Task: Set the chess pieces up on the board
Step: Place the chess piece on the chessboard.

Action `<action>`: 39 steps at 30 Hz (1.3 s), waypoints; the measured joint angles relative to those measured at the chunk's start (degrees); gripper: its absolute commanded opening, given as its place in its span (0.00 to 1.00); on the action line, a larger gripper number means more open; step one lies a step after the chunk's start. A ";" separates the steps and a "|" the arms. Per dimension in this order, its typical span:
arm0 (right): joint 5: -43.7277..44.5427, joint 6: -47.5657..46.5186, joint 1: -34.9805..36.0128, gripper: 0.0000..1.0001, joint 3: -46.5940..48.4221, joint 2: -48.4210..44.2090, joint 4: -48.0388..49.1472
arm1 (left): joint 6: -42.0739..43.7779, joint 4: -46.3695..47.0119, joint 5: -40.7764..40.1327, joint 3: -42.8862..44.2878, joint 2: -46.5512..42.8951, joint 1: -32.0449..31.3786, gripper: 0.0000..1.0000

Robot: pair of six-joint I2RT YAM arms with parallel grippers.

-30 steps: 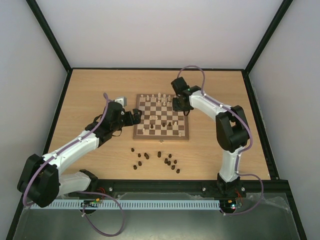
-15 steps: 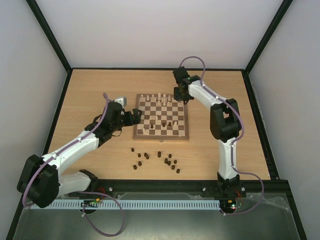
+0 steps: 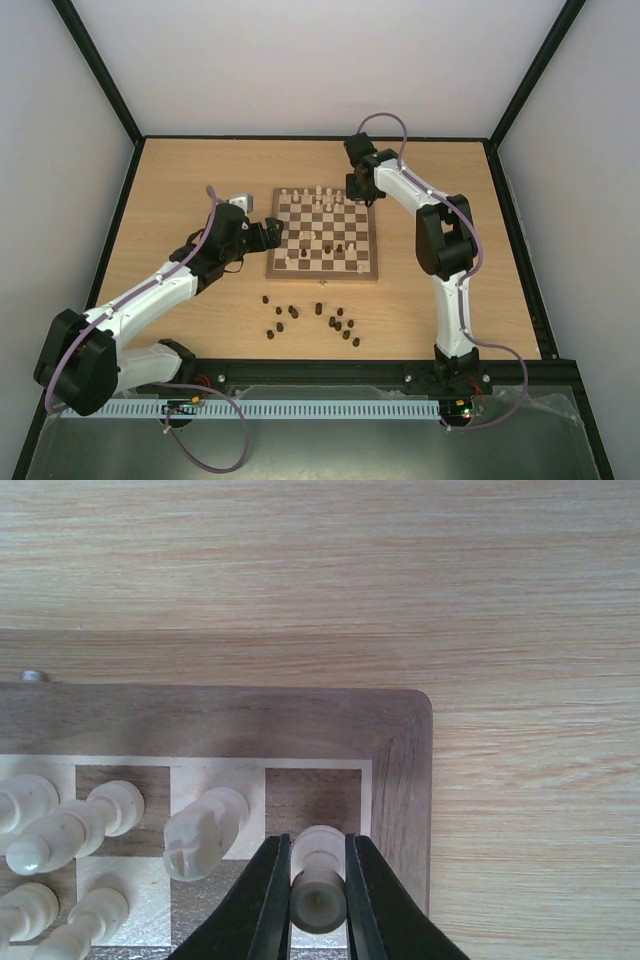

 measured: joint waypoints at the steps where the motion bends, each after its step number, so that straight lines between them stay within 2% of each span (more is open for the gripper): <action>1: -0.11 -0.02 -0.04 0.14 0.31 0.17 -0.09 | 0.00 0.00 0.00 0.00 0.00 0.00 0.99; 21: -1.07 -0.07 -0.57 0.18 2.36 2.47 -0.15 | -0.02 -0.04 0.00 0.00 0.00 0.00 1.00; 39: -1.62 -0.33 -0.66 0.40 2.56 2.73 -0.15 | 0.00 -0.04 -0.02 0.00 0.00 0.00 0.99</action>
